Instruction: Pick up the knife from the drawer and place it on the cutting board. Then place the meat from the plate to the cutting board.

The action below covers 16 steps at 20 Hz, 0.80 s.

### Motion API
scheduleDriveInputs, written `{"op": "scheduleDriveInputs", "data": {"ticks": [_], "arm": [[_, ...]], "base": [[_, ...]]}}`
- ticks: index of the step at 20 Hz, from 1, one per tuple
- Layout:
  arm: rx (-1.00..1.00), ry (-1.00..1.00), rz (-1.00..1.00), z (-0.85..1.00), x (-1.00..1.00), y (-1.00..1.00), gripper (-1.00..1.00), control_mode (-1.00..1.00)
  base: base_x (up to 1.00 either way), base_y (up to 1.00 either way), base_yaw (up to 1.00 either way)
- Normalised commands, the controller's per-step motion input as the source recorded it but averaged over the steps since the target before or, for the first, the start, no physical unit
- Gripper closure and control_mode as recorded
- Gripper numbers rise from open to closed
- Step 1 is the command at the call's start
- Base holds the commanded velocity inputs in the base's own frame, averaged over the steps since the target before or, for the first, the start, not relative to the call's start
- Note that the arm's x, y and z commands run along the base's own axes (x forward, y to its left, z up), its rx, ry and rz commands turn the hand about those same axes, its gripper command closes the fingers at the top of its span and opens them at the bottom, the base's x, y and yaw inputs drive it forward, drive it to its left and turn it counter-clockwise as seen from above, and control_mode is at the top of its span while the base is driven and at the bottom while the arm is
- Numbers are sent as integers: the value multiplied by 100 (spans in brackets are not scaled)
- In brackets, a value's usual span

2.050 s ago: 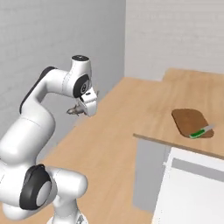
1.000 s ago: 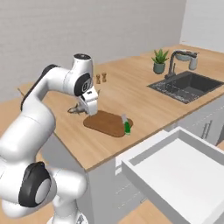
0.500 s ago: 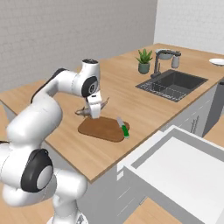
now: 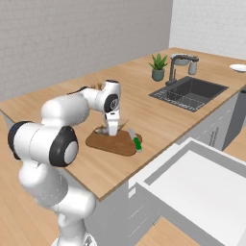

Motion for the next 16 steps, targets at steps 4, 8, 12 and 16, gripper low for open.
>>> {"op": "scheduleDriveInputs", "data": {"ticks": [4,8,12,16], "arm": [[-1,8,0,-96,41,14,100,-100],[-2,0,0,-68,56,29,100,-100],[-4,0,-1,-46,61,36,100,-100],[-5,0,-3,-41,49,37,100,-100]], "base": [[0,0,0],[0,0,0],[0,0,0],[0,0,0]]}}
